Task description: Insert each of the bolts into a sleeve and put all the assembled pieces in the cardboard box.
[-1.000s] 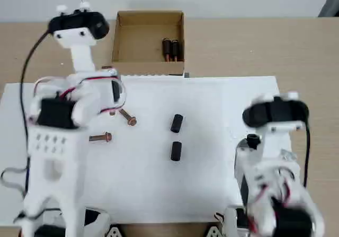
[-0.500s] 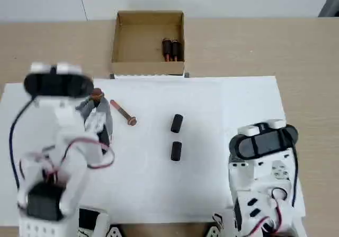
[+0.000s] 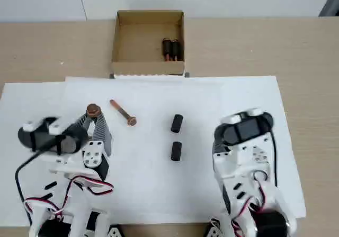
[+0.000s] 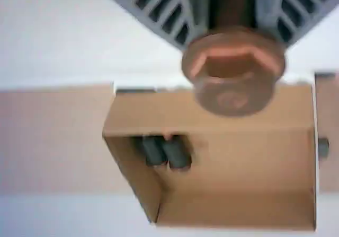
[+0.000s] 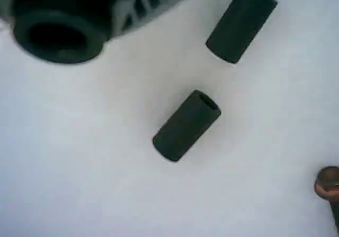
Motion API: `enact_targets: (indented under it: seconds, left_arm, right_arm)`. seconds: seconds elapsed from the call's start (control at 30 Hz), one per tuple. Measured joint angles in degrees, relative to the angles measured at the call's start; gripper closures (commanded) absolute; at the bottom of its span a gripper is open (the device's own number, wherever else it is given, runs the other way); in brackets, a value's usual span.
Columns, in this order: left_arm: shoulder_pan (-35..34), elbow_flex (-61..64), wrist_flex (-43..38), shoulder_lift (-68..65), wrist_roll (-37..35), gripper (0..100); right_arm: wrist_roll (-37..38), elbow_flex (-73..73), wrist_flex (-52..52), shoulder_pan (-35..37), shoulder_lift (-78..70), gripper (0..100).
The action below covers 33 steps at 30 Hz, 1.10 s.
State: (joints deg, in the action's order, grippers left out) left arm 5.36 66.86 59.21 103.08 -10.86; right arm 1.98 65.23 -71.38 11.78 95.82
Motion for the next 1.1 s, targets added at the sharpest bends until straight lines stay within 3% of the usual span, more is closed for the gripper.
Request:
enact_targets:
  seconds: [0.53, 0.7, 0.9, 1.1]
  left_arm:
    - [0.7, 23.38, -28.04, 0.44, -3.6, 100]
    - [5.1, 29.36, -35.43, 0.44, -11.08, 100]
    - [10.46, 29.89, -38.07, 0.44, -20.13, 100]
    - [11.43, 29.89, -38.15, 0.44, -25.67, 100]
  right_arm:
    - [-0.44, 26.2, 34.2, 12.22, 0.09, 99.5]
    - [-0.44, 30.24, 41.05, 16.88, 0.09, 99.5]
    - [3.6, 30.86, 44.66, 21.8, 0.0, 99.5]
    - [4.4, 30.86, 44.75, 24.26, 0.0, 99.5]
